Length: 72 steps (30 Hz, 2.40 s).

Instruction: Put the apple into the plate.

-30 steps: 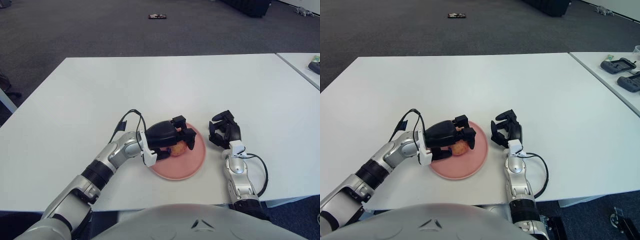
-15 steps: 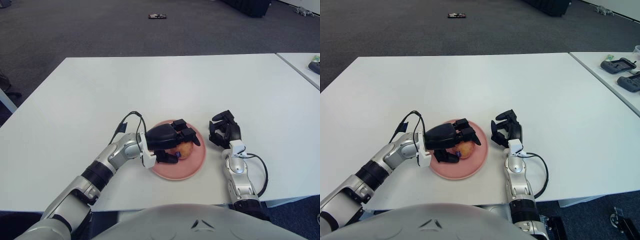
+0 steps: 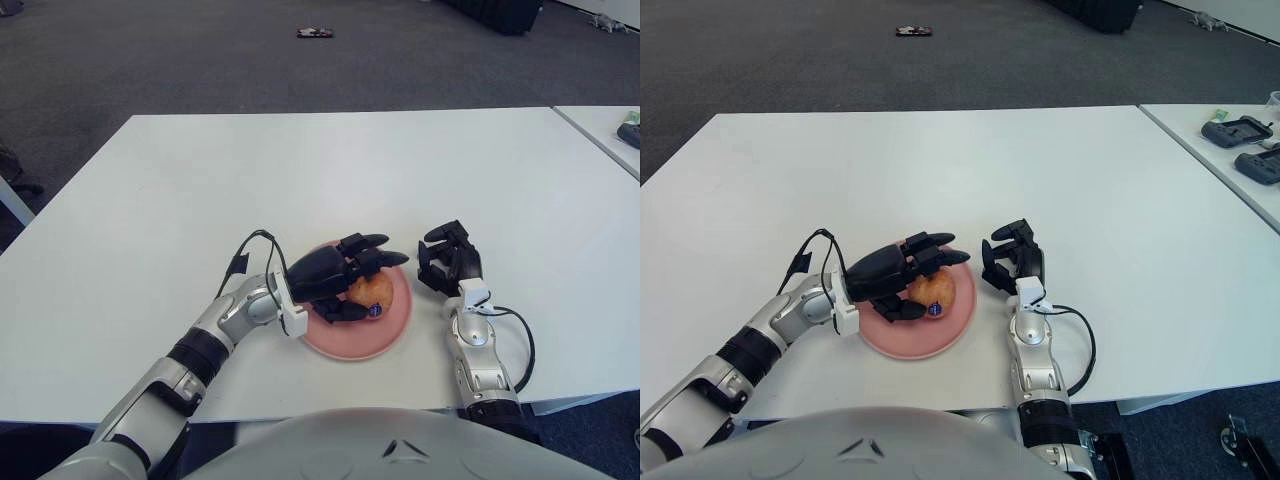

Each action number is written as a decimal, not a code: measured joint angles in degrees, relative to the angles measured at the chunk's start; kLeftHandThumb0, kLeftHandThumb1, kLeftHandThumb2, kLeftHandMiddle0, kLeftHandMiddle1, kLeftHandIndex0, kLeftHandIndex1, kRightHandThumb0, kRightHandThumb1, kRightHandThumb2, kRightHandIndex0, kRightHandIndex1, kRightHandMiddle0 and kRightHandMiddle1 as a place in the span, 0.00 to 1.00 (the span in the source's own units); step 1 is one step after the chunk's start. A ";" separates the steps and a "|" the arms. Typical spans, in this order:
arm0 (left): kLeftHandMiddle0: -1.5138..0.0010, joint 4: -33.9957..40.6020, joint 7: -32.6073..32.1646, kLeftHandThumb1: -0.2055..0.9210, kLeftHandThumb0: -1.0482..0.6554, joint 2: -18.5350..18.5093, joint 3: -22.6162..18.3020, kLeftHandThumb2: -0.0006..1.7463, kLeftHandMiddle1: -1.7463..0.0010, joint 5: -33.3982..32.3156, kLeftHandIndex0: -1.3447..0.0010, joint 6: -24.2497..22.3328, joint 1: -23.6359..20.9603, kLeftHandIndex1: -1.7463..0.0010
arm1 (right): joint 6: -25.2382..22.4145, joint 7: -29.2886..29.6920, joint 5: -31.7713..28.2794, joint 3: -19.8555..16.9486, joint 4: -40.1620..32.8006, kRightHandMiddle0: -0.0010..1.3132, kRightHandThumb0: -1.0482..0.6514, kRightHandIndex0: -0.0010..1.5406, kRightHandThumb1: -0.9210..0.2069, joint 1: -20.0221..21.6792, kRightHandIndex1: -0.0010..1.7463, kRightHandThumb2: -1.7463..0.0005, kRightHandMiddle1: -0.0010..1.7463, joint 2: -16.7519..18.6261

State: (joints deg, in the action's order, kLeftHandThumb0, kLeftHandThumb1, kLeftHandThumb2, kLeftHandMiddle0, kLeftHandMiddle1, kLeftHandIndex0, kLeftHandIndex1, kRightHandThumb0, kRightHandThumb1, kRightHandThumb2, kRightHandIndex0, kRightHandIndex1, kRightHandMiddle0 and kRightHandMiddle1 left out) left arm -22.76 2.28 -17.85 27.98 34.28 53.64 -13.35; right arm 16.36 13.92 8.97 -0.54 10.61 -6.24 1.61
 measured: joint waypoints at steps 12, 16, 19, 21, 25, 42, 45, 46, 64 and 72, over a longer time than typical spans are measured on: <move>1.00 -4.79 -6.47 1.00 0.02 -0.48 -4.78 0.56 1.00 0.08 1.00 3.11 -3.44 0.99 | -1.19 0.40 0.75 0.14 -1.06 0.26 0.39 0.33 0.22 -0.32 0.83 0.50 1.00 0.47; 1.00 -4.17 -6.79 1.00 0.02 -0.64 -6.80 0.56 1.00 -2.63 1.00 3.23 -3.56 1.00 | -1.11 0.23 0.71 0.12 -1.06 0.26 0.39 0.33 0.22 -0.33 0.84 0.50 1.00 0.50; 1.00 -4.27 -5.62 1.00 0.02 -0.40 -7.27 0.58 1.00 -6.93 1.00 3.18 -3.31 1.00 | -1.07 -0.15 0.32 -0.03 -1.04 0.27 0.39 0.33 0.23 -0.33 0.85 0.49 1.00 0.50; 1.00 -4.24 -3.21 1.00 0.02 -0.27 -7.43 0.58 1.00 -11.75 1.00 2.65 -2.81 1.00 | -1.02 -0.48 -0.33 -0.13 -1.02 0.27 0.39 0.34 0.23 -0.33 0.85 0.49 1.00 0.49; 1.00 -3.21 1.50 1.00 0.02 -0.16 -8.80 0.59 1.00 -20.40 1.00 -1.48 -1.15 1.00 | -0.65 -1.18 -1.08 -0.20 -0.78 0.27 0.39 0.34 0.23 -0.30 0.86 0.49 1.00 0.47; 1.00 3.49 -4.34 0.98 0.18 12.08 -23.56 0.52 0.58 -35.45 1.00 -15.48 6.34 0.48 | 1.42 -1.83 -1.49 -0.51 0.71 0.28 0.39 0.34 0.25 -0.22 0.86 0.48 1.00 0.06; 1.00 3.22 -4.92 0.94 0.21 14.05 -25.92 0.55 0.41 -38.06 1.00 -17.60 6.35 0.29 | 1.57 -1.84 -1.43 -0.43 0.81 0.28 0.39 0.34 0.25 -0.11 0.87 0.48 1.00 0.04; 1.00 3.22 -5.25 0.93 0.21 14.51 -26.57 0.55 0.39 -38.41 1.00 -18.21 6.34 0.28 | 1.64 -1.84 -1.41 -0.43 0.86 0.28 0.39 0.34 0.25 -0.06 0.87 0.48 1.00 0.02; 0.57 -5.95 -11.73 0.67 0.37 17.72 -34.05 0.60 0.00 -36.82 0.68 -19.66 6.89 0.00 | 4.97 -1.30 -1.19 -0.46 3.96 0.31 0.38 0.36 0.29 1.06 0.86 0.44 1.00 -0.16; 0.47 -11.10 -7.26 0.61 0.36 18.14 -34.56 0.64 0.00 -38.72 0.64 -15.60 5.97 0.00 | 5.97 -1.26 -1.24 -0.41 4.56 0.31 0.38 0.37 0.30 1.28 0.86 0.43 1.00 -0.16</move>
State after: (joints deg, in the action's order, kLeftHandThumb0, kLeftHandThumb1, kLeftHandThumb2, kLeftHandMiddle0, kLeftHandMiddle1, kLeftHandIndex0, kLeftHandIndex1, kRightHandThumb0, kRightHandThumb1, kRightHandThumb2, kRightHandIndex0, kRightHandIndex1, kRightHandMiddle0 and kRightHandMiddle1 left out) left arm -33.86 -4.98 0.29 -6.58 -4.44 38.04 -7.38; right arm 22.33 12.66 7.73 -0.95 15.16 -4.96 1.45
